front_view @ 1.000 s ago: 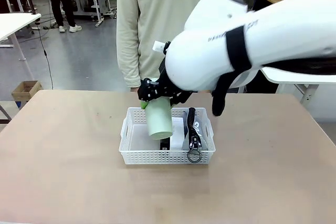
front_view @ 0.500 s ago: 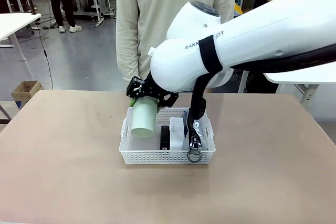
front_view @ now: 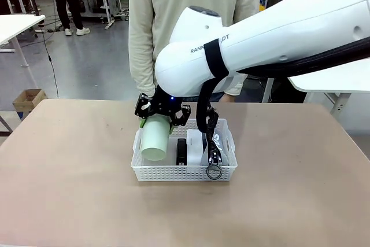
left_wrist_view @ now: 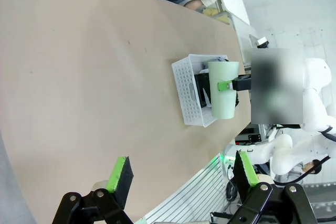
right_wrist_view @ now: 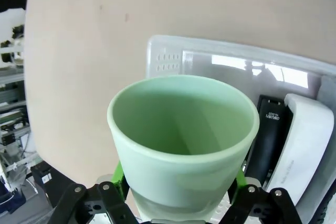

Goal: Efficiently arrange items inside the basket to fit them all.
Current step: Pick up the Reusable plastic cup and place it inside the Organizing basket.

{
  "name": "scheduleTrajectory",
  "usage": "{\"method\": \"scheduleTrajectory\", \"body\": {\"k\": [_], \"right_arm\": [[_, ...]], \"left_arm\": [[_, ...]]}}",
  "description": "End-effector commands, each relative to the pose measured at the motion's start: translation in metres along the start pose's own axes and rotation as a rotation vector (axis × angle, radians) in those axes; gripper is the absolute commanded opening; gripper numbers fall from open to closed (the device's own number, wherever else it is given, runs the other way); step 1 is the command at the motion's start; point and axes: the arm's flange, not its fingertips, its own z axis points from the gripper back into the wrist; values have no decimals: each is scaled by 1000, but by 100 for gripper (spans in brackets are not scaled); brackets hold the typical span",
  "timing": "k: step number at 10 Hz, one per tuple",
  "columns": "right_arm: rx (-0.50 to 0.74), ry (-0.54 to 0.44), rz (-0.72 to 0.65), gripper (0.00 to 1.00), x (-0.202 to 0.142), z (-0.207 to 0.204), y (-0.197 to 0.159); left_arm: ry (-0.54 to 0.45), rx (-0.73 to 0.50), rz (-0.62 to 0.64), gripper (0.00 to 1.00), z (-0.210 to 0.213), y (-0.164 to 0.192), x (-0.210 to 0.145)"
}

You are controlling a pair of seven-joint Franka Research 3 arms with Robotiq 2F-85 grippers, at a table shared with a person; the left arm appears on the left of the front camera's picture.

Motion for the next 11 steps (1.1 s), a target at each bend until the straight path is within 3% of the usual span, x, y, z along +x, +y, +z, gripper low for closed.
{"method": "scheduleTrajectory", "body": {"k": [1, 11], "right_arm": [[-60, 5, -35, 87, 5, -8, 14], [-106, 158, -77, 87, 22, -58, -1]], "left_arm": [[6, 0, -3, 100, 2, -2, -3], [6, 0, -3, 100, 2, -2, -3]]}}
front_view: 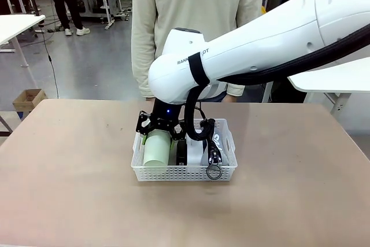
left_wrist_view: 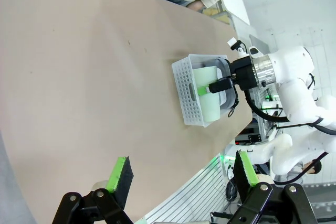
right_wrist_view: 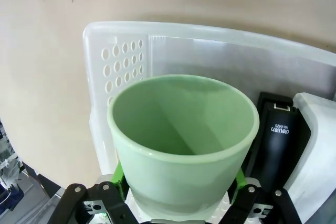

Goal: Efficiently arrange items inside the basket to fit them all.
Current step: Pick up the Reusable plastic cup and place it inside the Organizing basket.

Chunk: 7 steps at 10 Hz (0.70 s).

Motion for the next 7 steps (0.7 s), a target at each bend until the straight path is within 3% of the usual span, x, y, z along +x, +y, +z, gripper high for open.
{"method": "scheduleTrajectory", "body": {"k": [1, 6, 7], "right_arm": [[-22, 7, -34, 87, 6, 1, 7], [-32, 20, -40, 87, 11, -5, 1], [-26, 26, -38, 100, 12, -6, 0]], "left_arm": [[6, 0, -3, 100, 2, -2, -3], [6, 0, -3, 100, 2, -2, -3], [6, 0, -3, 100, 2, -2, -3]]}}
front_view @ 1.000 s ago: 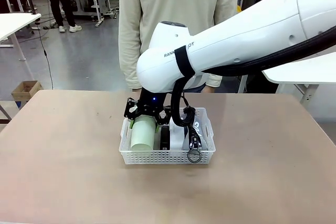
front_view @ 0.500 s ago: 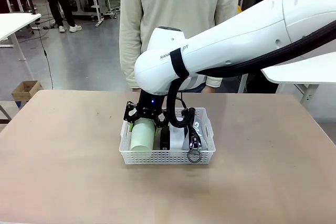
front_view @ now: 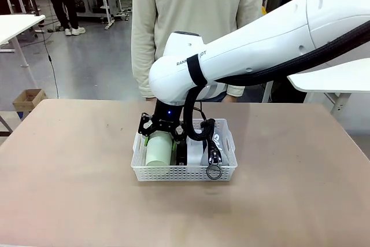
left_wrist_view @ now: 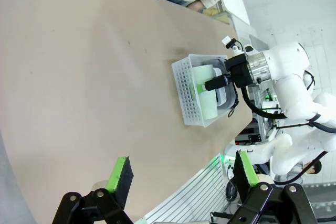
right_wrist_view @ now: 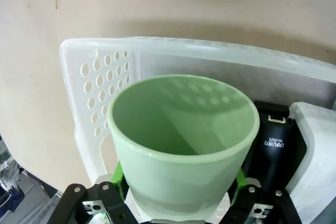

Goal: Efficiently arrange items inside the basket to fit them all.
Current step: Pick up the Reusable plastic cup and place it inside the Organizing basket.

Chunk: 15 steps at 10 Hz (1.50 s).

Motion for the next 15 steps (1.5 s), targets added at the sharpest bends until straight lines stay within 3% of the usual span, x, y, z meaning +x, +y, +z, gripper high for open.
{"method": "scheduleTrajectory", "body": {"k": [1, 6, 9, 12, 15], "right_arm": [[-17, 1, -5, 100, 0, 2, 5], [-6, -17, -7, 100, -1, 5, 2], [64, -48, 77, 100, -18, 51, -19], [215, -48, 220, 100, -69, 134, -80], [383, -1, 275, 100, -102, 174, -174]], "left_arm": [[6, 0, -3, 100, 2, -2, -3], [6, 0, -3, 100, 2, -2, -3], [6, 0, -3, 100, 2, -2, -3], [6, 0, -3, 100, 2, -2, -3], [6, 0, -3, 100, 2, -2, -3]]}}
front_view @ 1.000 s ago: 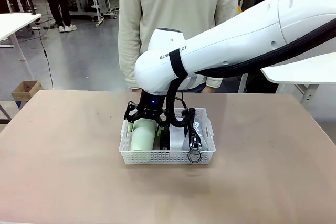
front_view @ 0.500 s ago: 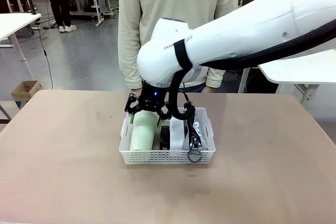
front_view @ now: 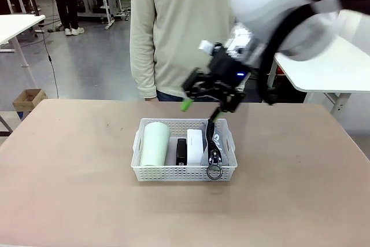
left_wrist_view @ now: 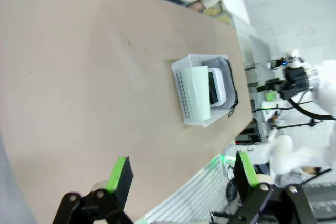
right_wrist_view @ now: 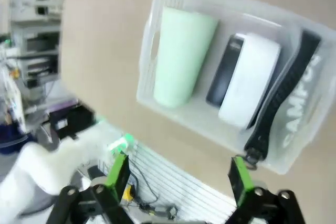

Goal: Efficiently arrange items inside the basket to fit them all.
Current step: Pick up the Reusable plastic cup and place it inside the Organizing basket.

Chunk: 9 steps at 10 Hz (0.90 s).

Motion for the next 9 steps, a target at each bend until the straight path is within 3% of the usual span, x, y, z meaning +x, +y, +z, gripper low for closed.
{"method": "scheduleTrajectory", "body": {"k": [1, 2, 5, 9], "right_arm": [[172, 19, 19, 100, -37, 35, -73], [301, -20, 55, 100, -53, 56, -107], [589, -185, -25, 100, -108, 102, -219], [834, -431, -158, 100, -195, 103, -328]], "left_arm": [[7, 0, -3, 100, 1, -2, -2], [7, 0, -3, 100, 1, -2, -2], [7, 0, -3, 100, 1, -2, -2], [7, 0, -3, 100, 1, -2, -2]]}}
